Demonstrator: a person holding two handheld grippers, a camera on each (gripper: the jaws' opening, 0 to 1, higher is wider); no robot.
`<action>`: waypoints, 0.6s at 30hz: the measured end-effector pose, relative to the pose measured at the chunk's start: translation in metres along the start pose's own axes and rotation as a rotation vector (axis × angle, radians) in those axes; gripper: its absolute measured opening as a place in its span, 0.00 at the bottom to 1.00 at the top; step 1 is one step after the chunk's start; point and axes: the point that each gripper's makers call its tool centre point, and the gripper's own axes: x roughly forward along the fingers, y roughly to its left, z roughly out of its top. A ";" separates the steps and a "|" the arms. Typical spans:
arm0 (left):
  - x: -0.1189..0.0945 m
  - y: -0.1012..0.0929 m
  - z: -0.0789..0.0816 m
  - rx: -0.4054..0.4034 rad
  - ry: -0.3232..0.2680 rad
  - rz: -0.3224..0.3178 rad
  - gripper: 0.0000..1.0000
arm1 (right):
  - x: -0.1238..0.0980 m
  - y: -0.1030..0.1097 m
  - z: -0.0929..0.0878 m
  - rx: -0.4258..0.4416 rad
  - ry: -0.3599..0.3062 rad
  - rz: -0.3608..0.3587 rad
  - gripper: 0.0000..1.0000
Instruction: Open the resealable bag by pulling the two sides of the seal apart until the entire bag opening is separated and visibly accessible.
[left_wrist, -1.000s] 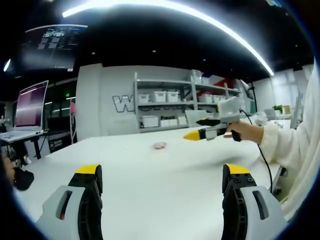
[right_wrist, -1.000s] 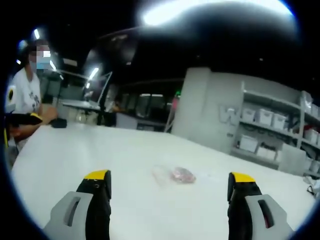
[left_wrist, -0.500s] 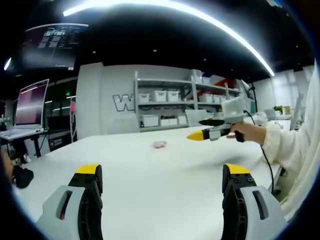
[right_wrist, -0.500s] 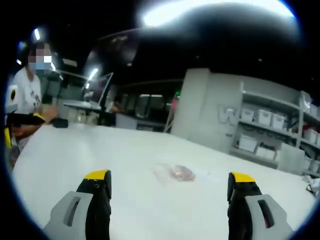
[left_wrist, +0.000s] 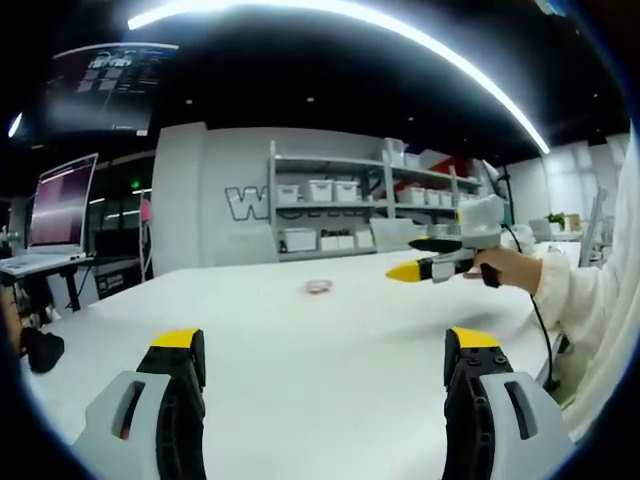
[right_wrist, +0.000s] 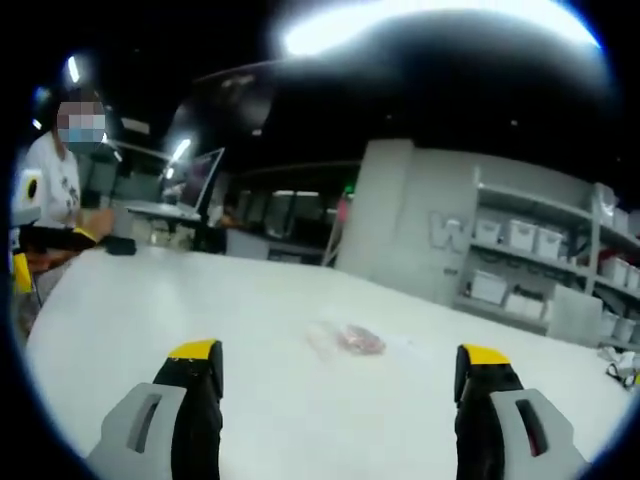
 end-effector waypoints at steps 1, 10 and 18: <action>0.000 -0.001 0.000 -0.001 0.000 -0.002 0.98 | -0.001 -0.001 0.000 0.000 0.000 -0.005 0.98; 0.000 -0.001 -0.001 -0.006 0.004 -0.003 0.98 | -0.020 0.001 -0.002 -0.001 0.000 -0.023 0.97; 0.001 -0.004 -0.001 -0.009 0.006 -0.012 0.98 | -0.029 0.002 0.001 0.001 -0.013 -0.036 0.97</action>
